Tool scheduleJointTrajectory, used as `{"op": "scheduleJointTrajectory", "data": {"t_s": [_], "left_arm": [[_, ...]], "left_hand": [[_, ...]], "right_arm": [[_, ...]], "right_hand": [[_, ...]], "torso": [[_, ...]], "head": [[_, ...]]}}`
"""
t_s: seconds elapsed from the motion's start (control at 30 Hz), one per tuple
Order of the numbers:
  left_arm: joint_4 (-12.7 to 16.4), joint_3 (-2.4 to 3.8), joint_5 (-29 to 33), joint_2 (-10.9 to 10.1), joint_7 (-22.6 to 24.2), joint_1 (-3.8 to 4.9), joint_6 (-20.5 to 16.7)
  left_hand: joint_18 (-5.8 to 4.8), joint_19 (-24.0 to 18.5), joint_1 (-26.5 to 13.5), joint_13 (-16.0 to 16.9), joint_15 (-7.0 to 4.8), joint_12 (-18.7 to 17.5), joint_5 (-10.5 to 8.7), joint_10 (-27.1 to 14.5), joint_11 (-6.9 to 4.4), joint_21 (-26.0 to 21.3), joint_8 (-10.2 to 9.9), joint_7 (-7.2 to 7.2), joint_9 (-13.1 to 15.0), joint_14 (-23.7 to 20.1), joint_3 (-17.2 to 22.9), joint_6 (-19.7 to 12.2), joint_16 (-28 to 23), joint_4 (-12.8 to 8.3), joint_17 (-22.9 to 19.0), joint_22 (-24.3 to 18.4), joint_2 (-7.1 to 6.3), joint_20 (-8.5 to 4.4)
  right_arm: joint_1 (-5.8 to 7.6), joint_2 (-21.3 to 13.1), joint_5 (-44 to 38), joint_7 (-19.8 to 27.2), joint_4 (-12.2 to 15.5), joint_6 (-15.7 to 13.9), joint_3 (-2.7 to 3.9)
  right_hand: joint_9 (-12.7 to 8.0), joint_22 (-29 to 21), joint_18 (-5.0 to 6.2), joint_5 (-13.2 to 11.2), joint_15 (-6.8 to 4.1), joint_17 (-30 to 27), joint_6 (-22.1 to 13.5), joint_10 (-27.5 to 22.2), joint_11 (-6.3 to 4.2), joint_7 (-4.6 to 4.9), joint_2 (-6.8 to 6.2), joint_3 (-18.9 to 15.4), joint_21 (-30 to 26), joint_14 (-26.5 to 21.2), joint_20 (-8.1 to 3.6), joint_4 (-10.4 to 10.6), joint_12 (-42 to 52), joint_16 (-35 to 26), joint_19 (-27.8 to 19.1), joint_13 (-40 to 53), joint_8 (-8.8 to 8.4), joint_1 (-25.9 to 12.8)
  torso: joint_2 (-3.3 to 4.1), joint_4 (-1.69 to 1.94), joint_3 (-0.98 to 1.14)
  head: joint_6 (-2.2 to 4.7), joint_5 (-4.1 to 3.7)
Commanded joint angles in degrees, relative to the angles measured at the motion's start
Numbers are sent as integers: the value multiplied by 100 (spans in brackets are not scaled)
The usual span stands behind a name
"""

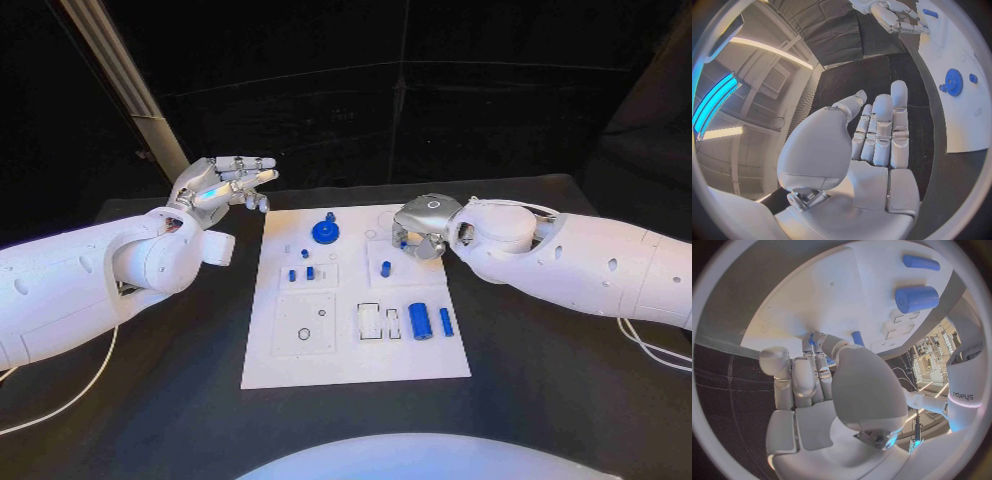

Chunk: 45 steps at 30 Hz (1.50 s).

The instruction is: Assemble the parts on the task board

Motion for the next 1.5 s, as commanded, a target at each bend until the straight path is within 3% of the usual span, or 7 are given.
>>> {"op": "scheduleJointTrajectory", "data": {"t_s": [0.03, 0.33, 0.73, 0.87, 1.03, 1.2, 1.5], "left_arm": [[-1, 3, 31, -10, -10, 8, 82], [-20, 3, 31, -24, -53, 9, 103], [-57, 3, 31, -21, -66, 10, 106], [-58, 3, 31, -21, -67, 10, 108], [-64, 3, 31, -7, -66, 11, 111], [-66, 3, 31, 17, -64, 11, 116], [-85, 3, 32, 65, -63, 15, 126]], "left_hand": [[73, -20, 43, -5, -5, 35, 22, -36, -1, -35, 34, 9, -1, -40, 4, 18, -33, -25, -6, -8, -15, -23], [71, -30, 31, -10, 0, 47, 21, -49, 4, -47, 38, 13, -1, -57, 7, 21, -43, -18, -18, -17, -5, -21], [69, -51, 18, -19, 4, 72, 20, -77, 5, -70, 57, 8, 1, -86, 9, 43, -58, -15, -41, -34, 2, -17], [69, -51, 18, -19, 4, 72, 20, -77, 5, -70, 57, 8, 1, -86, 9, 43, -58, -15, -41, -34, 2, -17], [69, -54, 17, -20, 5, 77, 20, -83, 6, -75, 55, 10, -1, -92, 7, 36, -61, -16, -45, -38, -1, -16], [69, -54, 17, -20, 5, 77, 20, -83, 6, -75, 55, 10, -1, -92, 7, 36, -61, -16, -45, -38, -1, -16], [69, -54, 17, -20, 5, 77, 20, -83, 6, -75, 55, 10, -1, -92, 7, 36, -61, -16, -45, -38, -1, -16]], "right_arm": [[-6, -26, -146, -88, 54, -276, -3], [-10, -168, -61, -117, 292, -681, 2], [-6, -403, 115, -85, 659, -926, 13], [-4, -513, 230, -68, 908, -996, 59], [-3, -586, 443, 10, 1348, -1151, 132], [-4, -558, 721, 122, 1616, -1300, 150], [-20, -161, 973, 341, 1594, -1205, 149]], "right_hand": [[5, 161, -82, -72, -48, -29, 54, 71, -9, -4, 81, 73, 108, 151, -17, -18, 19, 3, 77, 26, 4, 11], [4, 284, -102, -116, -56, -84, 75, 98, -14, -6, 99, 144, 198, 146, -28, -65, -2, -18, 119, 27, -17, 12], [-1, 319, -108, -119, -54, -67, 66, 90, -8, 1, 85, 173, 227, 151, -30, -89, -24, 2, 128, 23, -38, 4], [-2, 331, -110, -116, -53, -63, 65, 88, -6, 3, 80, 182, 236, 152, -30, -98, -30, 7, 130, 22, -44, 2], [-6, 334, -109, -101, -50, -67, 59, 82, 0, 9, 66, 204, 244, 152, -30, -118, -46, 11, 126, 20, -59, 0], [-11, 355, -112, -77, -43, -68, 48, 71, 10, 20, 57, 236, 264, 151, -27, -142, -67, 18, 125, 18, -80, -4], [-14, 359, -111, -50, -37, -69, 43, 65, 20, 32, 54, 256, 272, 149, -23, -152, -84, 23, 118, 17, -95, -19]], "torso": [[-5, -6, 1], [-9, -4, -1], [-5, -5, -1], [-4, -4, -1], [-2, -7, 1], [1, 12, -7], [0, 10, -13]], "head": [[2, 1], [26, 22], [42, 30], [36, 50], [22, 145], [10, 265], [-81, 622]]}}
